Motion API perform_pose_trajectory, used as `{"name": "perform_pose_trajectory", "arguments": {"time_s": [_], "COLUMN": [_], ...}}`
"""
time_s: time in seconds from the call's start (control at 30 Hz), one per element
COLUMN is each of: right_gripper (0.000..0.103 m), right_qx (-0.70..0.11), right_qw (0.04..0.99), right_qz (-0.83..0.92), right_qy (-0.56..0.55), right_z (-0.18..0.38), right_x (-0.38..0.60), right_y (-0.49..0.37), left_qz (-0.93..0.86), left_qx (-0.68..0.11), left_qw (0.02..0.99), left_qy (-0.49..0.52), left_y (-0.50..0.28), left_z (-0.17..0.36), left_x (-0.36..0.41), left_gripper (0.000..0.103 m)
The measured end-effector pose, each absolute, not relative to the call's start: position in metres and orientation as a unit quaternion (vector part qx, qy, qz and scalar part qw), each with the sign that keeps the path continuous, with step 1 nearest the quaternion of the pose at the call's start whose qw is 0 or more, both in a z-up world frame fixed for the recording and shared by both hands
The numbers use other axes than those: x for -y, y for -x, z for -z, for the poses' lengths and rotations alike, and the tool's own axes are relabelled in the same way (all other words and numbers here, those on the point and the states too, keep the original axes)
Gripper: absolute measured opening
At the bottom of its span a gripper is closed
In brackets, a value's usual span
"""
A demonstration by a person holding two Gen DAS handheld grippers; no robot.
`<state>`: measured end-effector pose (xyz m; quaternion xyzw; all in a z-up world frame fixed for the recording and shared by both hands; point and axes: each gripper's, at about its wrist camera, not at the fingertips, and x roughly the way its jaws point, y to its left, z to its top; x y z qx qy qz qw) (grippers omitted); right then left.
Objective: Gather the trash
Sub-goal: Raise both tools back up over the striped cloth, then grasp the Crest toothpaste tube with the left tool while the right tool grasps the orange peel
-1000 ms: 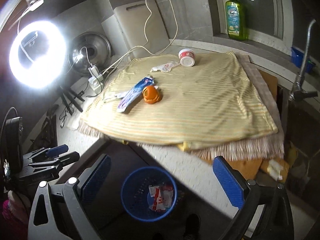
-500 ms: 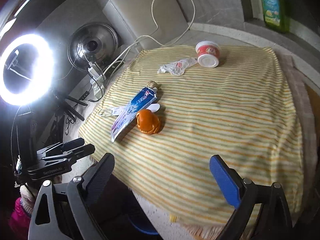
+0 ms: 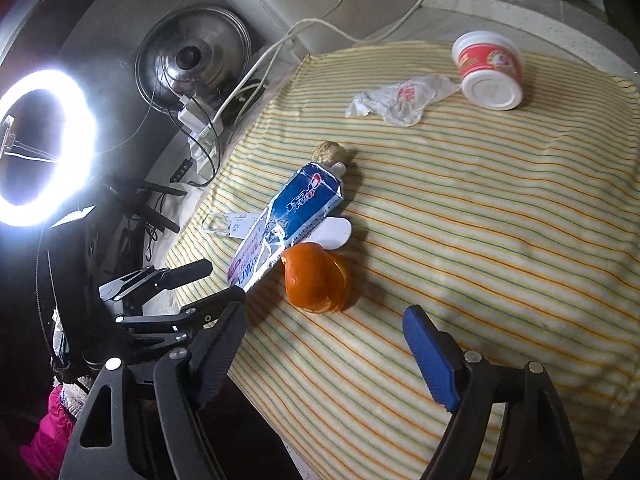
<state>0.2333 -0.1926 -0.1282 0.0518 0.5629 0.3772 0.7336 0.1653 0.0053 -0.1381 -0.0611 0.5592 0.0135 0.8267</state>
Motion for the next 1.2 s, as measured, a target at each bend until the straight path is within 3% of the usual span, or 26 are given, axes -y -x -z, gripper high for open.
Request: {"name": "perform_pose_trajectory", "arguments": {"time_s": [0.53, 0.7, 0.77, 0.8, 0.93, 1.2], "right_gripper": [0.078, 0.065, 0.042, 0.037, 0.032, 0.032], "right_qx": [-0.587, -0.597, -0.601, -0.605, -0.601, -0.597], "right_qw": [0.707, 0.701, 0.699, 0.696, 0.703, 0.72], "right_qz": [-0.389, -0.386, -0.385, -0.384, -0.375, -0.347], "right_qy": [-0.061, -0.053, -0.05, -0.051, -0.054, -0.072], "right_z": [0.149, 0.157, 0.159, 0.159, 0.158, 0.153], "right_x": [0.172, 0.164, 0.162, 0.163, 0.173, 0.211], "right_y": [-0.255, -0.258, -0.259, -0.26, -0.262, -0.27], "left_qz": [-0.003, -0.003, -0.004, -0.005, -0.004, 0.022], "left_qx": [-0.569, -0.576, -0.576, -0.575, -0.572, -0.597], "left_qw": [0.822, 0.817, 0.817, 0.818, 0.82, 0.802], "left_qy": [0.032, 0.023, 0.023, 0.024, 0.029, 0.006], "left_y": [-0.183, -0.186, -0.187, -0.188, -0.198, -0.234], "left_z": [0.136, 0.138, 0.138, 0.138, 0.134, 0.147], "left_x": [-0.005, -0.003, -0.002, -0.002, -0.003, 0.018], "left_gripper": [0.068, 0.068, 0.068, 0.068, 0.068, 0.073]}}
